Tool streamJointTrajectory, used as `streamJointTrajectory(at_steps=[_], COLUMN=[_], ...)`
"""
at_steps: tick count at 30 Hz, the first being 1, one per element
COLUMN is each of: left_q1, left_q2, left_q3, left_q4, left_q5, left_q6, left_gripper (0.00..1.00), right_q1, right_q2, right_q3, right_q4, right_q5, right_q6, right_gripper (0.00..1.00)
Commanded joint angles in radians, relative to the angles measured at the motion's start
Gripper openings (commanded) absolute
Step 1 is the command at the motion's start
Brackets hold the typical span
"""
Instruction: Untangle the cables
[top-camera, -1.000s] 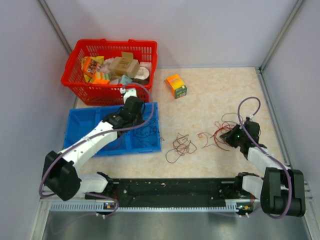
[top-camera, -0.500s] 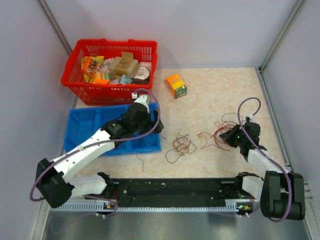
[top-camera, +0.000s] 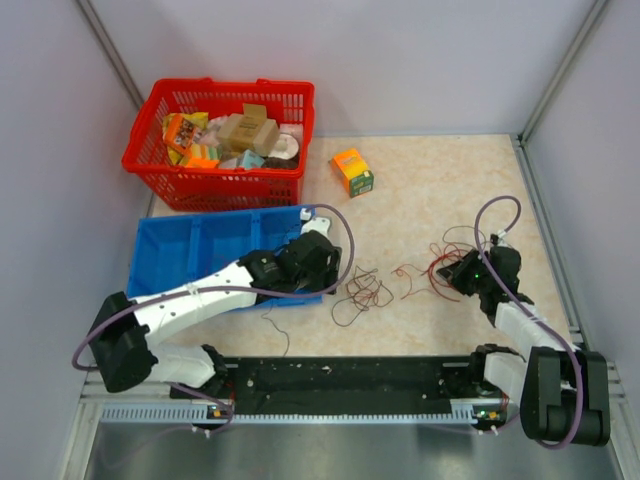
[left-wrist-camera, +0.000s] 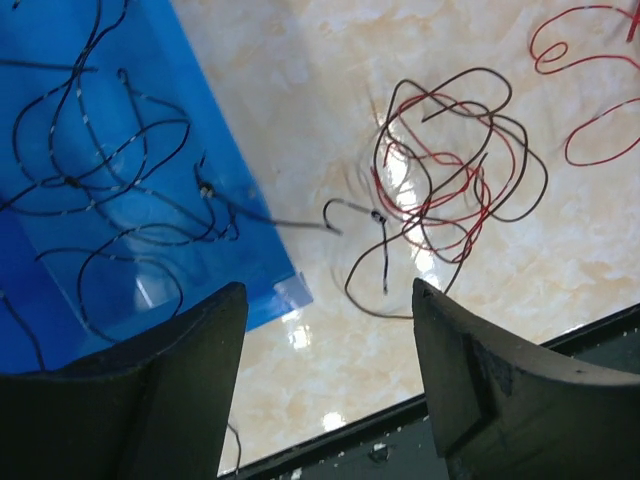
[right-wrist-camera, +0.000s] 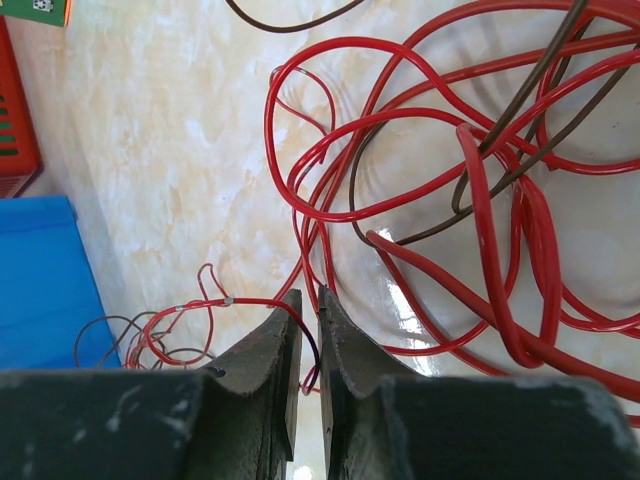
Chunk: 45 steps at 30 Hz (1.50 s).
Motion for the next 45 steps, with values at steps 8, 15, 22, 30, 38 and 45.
streamJointTrajectory(at_steps=[8,15,22,30,38,45], left_q1=[-0.011,-0.011,-0.011,-0.013,0.034,0.218], left_q2=[-0.431,-0.365,-0.189,-0.324,-0.327,-0.169], left_q3=[-0.318,-0.339,-0.318,-0.183,-0.140,-0.146], left_q4=[-0.171,-0.182,-0.178,-0.234,0.127,0.365], left_q5=[-0.202,-0.295,-0.271,-0.227,-0.393,-0.414], left_q6=[-0.219,-0.254,-0.283,-0.206,0.212,0.399], left_gripper=[0.63,0.63,0.39,0.00,0.00,0.00], right_q1=[-0.009,-0.009,-0.009,-0.009,-0.009,-0.009], right_q2=[-0.010,-0.012,-0.025,-0.024,-0.019,-0.024], right_q3=[-0.008,-0.008,-0.014,-0.013,-0.014,-0.016], right_q4=[0.063,0.066,0.066,0.071,0.072,0.075], right_q5=[-0.021,-0.032,-0.032,-0.032,-0.033,-0.030], right_q6=[-0.011,-0.013,-0.013,-0.011,-0.011,-0.011], right_gripper=[0.12,0.12,0.12,0.13,0.13,0.13])
